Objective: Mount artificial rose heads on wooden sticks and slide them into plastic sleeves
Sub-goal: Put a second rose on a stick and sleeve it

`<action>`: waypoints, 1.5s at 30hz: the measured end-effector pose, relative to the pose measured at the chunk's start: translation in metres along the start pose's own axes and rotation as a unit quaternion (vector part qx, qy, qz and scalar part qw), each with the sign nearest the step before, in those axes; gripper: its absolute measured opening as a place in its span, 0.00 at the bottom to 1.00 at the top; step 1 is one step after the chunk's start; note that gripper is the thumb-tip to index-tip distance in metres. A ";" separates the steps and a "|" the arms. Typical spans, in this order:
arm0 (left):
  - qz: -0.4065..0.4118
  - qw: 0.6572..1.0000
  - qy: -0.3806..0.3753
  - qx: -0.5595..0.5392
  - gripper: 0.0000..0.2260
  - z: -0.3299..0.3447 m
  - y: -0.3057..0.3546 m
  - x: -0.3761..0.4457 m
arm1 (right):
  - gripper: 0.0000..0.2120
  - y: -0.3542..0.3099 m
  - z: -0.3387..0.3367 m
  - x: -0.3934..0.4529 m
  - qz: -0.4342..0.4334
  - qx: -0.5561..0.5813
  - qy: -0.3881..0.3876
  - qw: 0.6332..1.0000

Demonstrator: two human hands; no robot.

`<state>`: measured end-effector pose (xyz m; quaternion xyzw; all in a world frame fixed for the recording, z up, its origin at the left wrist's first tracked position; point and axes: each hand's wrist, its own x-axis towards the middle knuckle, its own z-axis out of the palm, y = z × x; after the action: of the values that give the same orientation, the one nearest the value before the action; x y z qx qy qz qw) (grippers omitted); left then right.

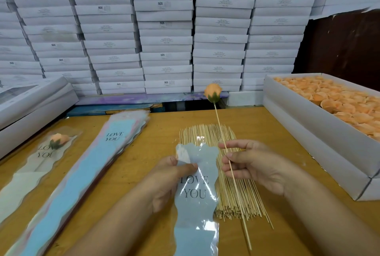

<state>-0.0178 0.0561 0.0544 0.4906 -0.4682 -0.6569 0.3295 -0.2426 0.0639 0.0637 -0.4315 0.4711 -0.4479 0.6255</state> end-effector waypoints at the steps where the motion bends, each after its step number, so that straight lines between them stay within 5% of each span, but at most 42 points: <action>1: 0.001 1.000 0.000 0.000 0.03 0.000 0.000 0.000 | 0.13 0.000 0.001 0.000 0.002 0.009 -0.007 1.000; 19: 0.004 1.000 -0.027 0.003 0.09 0.004 -0.004 0.001 | 0.27 0.005 0.014 -0.002 0.026 0.006 -0.036 0.999; 31: 0.016 0.999 0.016 -0.036 0.06 0.002 -0.002 0.003 | 0.19 0.003 0.016 -0.004 0.007 -0.031 -0.042 0.999; 45: 0.017 0.999 0.013 -0.044 0.20 -0.002 0.000 0.002 | 0.14 -0.006 0.012 0.005 -0.023 -0.025 0.008 0.999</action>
<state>-0.0168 0.0541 0.0539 0.4762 -0.4426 -0.6646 0.3684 -0.2307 0.0592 0.0705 -0.4542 0.4769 -0.4540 0.6002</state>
